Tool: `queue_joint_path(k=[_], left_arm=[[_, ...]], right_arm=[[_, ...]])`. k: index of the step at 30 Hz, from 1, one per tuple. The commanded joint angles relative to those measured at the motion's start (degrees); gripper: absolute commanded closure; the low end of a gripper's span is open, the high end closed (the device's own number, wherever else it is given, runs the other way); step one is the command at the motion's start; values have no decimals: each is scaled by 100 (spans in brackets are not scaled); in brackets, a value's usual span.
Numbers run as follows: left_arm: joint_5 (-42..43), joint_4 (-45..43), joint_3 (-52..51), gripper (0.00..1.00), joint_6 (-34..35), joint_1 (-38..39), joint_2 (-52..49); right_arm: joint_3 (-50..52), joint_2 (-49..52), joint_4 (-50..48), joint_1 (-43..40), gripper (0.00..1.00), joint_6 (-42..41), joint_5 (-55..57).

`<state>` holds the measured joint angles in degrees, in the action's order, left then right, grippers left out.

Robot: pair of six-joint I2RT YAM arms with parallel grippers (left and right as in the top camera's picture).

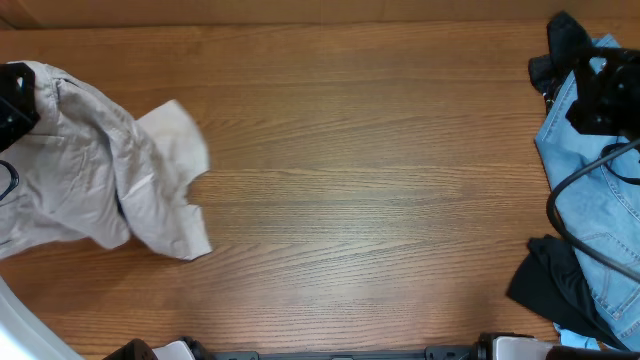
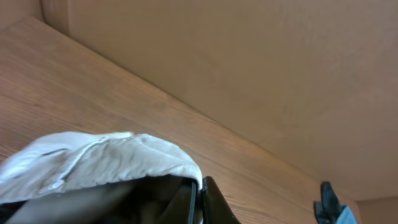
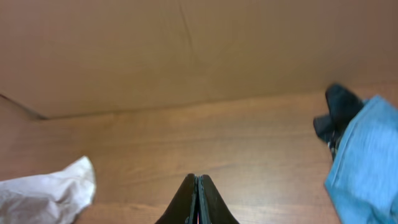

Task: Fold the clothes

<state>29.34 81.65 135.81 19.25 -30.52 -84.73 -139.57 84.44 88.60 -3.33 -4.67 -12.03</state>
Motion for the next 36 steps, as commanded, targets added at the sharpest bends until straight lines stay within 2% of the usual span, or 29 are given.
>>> queue_joint_path(k=[1,6,9,11,15,17,19,23,26,30,33,36], left_arm=[[581,-131,153,96,-125,63,-92],[1043,-579,153,96,-118,673,-389],[1141,-1169,153,96,39,1419,-647],[1161,-1735,153,96,201,1958,-828],[1604,-3458,155,96,629,2953,-1191],[1749,-4242,155,96,726,3241,-1292],[1749,-4492,155,96,787,3316,-1298],[2201,-3554,155,96,586,3274,-1266],[2579,-1971,155,96,101,3281,-1270],[2190,216,140,96,-1121,3375,-1416],[1882,1119,68,96,-1923,3515,-1609],[1609,1517,-79,96,-2334,3652,-1805]], right_arm=[[-28,468,177,-4,96,24,-4],[-28,1132,546,-4,96,22,-184],[-28,1526,649,-4,96,26,-197],[-28,1735,649,-4,96,24,-197],[-28,1919,584,-4,96,31,-125],[-28,1921,538,-4,96,39,0],[-28,1917,549,-7,96,42,173],[-28,1919,627,-7,96,39,411],[-28,1919,592,-24,95,39,450],[-28,1919,614,-28,95,39,452],[-26,1919,621,-26,95,39,452],[-26,1919,678,-26,95,39,450]])
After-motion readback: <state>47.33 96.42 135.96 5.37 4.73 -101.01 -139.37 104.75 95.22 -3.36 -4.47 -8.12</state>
